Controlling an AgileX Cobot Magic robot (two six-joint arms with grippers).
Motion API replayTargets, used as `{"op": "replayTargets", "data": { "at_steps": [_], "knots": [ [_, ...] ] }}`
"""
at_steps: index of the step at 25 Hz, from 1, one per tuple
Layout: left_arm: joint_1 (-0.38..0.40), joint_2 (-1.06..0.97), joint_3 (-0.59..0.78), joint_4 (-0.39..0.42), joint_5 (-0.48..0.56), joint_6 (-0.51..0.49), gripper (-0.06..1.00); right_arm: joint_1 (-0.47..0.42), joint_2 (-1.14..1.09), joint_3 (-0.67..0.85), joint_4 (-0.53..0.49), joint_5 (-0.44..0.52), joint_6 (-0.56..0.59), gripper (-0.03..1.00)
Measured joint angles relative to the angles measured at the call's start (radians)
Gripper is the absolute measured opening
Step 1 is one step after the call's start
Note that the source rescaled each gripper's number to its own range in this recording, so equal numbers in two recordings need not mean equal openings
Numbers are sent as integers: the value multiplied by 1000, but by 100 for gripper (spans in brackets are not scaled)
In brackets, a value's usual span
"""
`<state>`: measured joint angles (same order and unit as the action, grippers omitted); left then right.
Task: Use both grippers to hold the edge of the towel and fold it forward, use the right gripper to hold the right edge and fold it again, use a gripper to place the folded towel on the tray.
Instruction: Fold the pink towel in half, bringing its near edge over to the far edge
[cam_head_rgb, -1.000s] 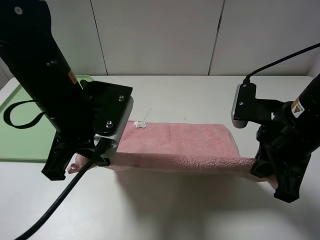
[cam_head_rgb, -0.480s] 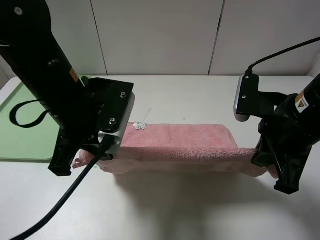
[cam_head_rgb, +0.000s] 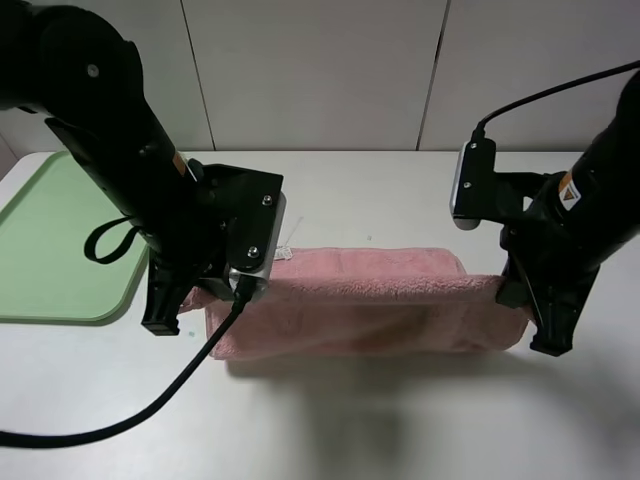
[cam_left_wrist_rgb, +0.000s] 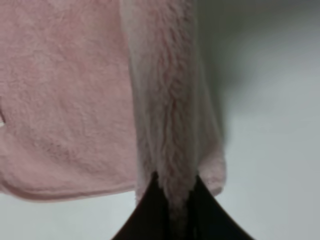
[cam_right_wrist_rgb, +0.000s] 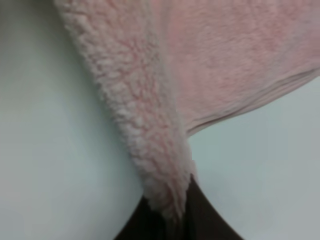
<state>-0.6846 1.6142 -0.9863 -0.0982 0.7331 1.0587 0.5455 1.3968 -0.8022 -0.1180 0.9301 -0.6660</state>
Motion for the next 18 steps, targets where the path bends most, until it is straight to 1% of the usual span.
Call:
{"op": "replayTargets", "data": {
  "at_steps": [3, 9, 15, 18],
  "knots": [
    [13, 22, 0, 21, -24, -11, 0, 0, 62, -61, -30, 2, 0, 0],
    [83, 60, 0, 22, -85, -22, 0, 0, 174, -138, -37, -4, -1, 0],
    [143, 101, 0, 22, -200, -22, 0, 0, 244, -182, -72, -34, -4, 0],
    [156, 128, 0, 29, -239, -22, 0, 0, 264, -208, -85, -48, -4, 0]
  ]
}}
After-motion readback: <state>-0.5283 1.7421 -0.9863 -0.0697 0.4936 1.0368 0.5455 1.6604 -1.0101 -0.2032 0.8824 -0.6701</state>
